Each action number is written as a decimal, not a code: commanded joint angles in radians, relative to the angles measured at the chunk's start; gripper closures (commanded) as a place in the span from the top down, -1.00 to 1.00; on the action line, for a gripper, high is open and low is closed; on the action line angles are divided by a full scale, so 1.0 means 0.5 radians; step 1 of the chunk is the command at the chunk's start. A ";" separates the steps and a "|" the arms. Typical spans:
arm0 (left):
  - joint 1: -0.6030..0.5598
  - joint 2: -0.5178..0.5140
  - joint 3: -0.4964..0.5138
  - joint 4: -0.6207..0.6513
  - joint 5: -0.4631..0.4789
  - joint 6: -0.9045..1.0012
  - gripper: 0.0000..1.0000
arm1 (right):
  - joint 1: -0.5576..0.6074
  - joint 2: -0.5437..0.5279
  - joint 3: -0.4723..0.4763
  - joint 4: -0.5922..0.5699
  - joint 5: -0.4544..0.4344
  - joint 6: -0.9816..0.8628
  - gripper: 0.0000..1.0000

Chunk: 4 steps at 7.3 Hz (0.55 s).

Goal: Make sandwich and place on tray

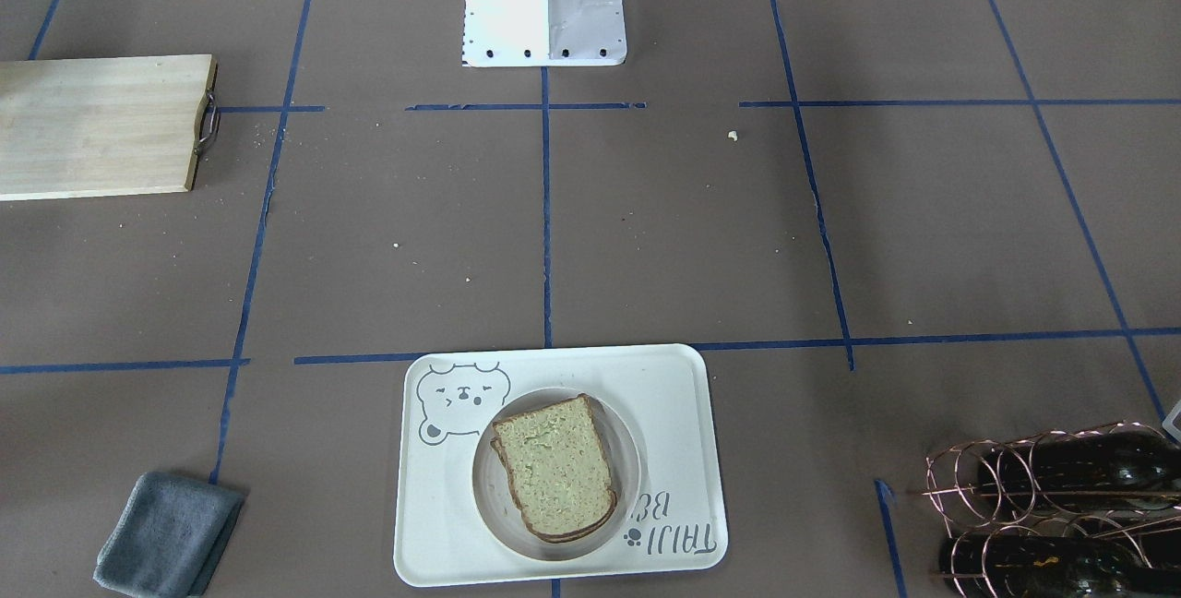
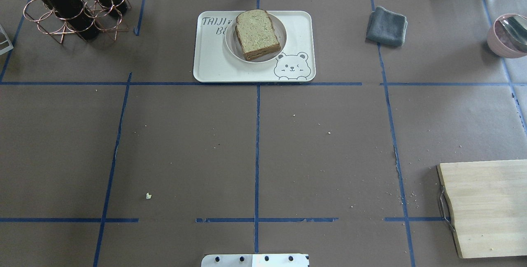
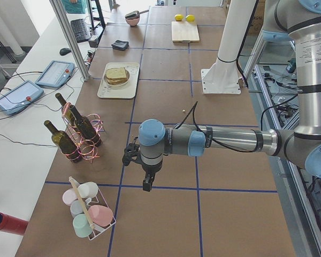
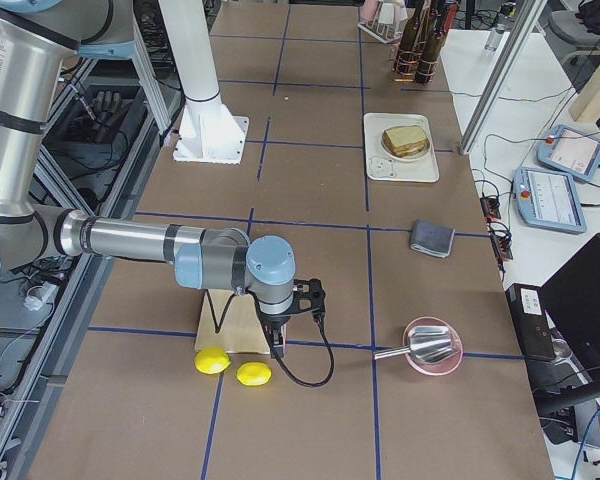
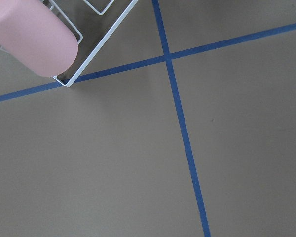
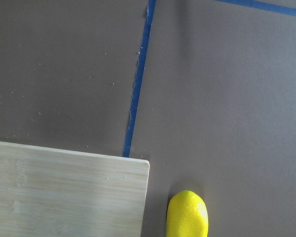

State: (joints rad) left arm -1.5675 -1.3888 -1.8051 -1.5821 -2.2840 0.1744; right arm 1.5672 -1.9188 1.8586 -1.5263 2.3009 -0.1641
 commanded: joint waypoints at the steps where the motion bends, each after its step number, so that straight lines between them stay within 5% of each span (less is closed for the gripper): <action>1: 0.000 0.001 -0.001 -0.005 0.000 -0.002 1.00 | 0.004 0.003 0.007 0.000 0.003 0.000 1.00; 4: 0.003 0.001 0.033 -0.005 -0.006 0.001 1.00 | 0.001 0.003 0.007 0.000 0.000 0.000 1.00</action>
State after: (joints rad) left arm -1.5664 -1.3882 -1.7923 -1.5855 -2.2858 0.1743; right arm 1.5684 -1.9175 1.8622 -1.5263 2.3011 -0.1641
